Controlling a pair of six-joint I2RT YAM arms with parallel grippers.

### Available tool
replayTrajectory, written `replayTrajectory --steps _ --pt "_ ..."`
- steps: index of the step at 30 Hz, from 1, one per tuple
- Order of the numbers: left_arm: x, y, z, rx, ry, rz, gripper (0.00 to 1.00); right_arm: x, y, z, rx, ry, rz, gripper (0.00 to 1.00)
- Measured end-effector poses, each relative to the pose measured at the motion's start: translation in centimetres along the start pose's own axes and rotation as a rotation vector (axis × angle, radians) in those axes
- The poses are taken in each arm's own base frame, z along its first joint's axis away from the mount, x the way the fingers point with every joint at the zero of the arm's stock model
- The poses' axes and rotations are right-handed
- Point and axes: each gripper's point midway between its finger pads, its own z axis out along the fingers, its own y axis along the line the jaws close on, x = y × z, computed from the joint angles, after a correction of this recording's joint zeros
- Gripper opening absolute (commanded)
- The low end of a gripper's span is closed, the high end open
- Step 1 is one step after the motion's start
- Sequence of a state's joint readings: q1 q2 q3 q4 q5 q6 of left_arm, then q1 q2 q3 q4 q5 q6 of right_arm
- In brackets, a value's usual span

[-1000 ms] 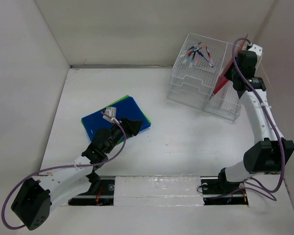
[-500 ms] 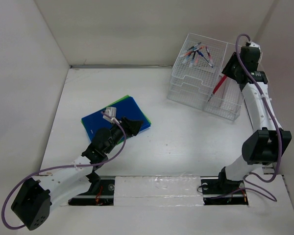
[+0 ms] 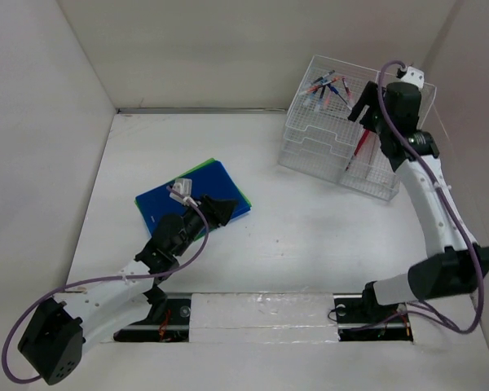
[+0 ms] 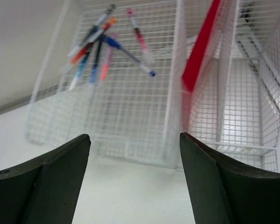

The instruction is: Organize the desk

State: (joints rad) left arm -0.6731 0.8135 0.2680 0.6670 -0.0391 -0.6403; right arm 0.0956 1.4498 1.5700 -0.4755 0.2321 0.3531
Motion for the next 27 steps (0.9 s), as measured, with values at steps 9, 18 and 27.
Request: replayTrajectory --steps 9,18,27 --pt "-1.4 0.5 -1.5 -0.006 -0.094 -0.012 0.50 2.2 5.5 -10.4 -0.223 -0.182 0.020 0.10" --pt "-1.2 1.4 -1.0 -0.044 -0.103 -0.014 0.00 22.9 13.6 -7.2 -0.394 0.223 -0.178 0.40" --pt "0.1 3.4 -0.4 -0.119 -0.068 0.023 0.26 36.5 17.2 -6.0 -0.590 0.491 -0.217 0.67"
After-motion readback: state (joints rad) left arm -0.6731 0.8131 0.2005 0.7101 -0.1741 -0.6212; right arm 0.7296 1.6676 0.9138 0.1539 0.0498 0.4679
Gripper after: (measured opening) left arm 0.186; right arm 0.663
